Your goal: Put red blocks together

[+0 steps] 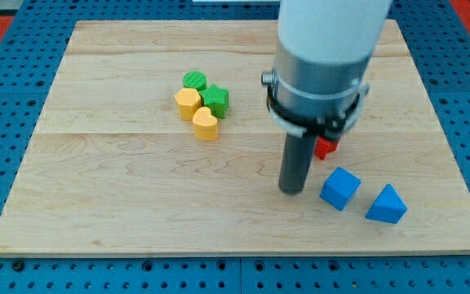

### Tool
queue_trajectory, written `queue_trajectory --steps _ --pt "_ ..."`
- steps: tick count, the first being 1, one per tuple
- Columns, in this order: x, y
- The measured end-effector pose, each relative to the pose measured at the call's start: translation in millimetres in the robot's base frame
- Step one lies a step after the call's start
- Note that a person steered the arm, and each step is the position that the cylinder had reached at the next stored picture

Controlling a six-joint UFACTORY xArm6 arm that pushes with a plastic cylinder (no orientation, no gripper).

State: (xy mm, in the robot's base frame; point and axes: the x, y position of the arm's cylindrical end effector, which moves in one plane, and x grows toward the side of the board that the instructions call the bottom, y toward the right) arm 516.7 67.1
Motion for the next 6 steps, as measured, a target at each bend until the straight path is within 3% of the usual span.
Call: queue_trajectory --steps 1,3,4,5,6 --pt "-38.0 -24.1" --pt "-149.5 -17.1" --pt "-167.1 26.6" --pt "-141.6 68.2" --pt "-99.9 62.9"
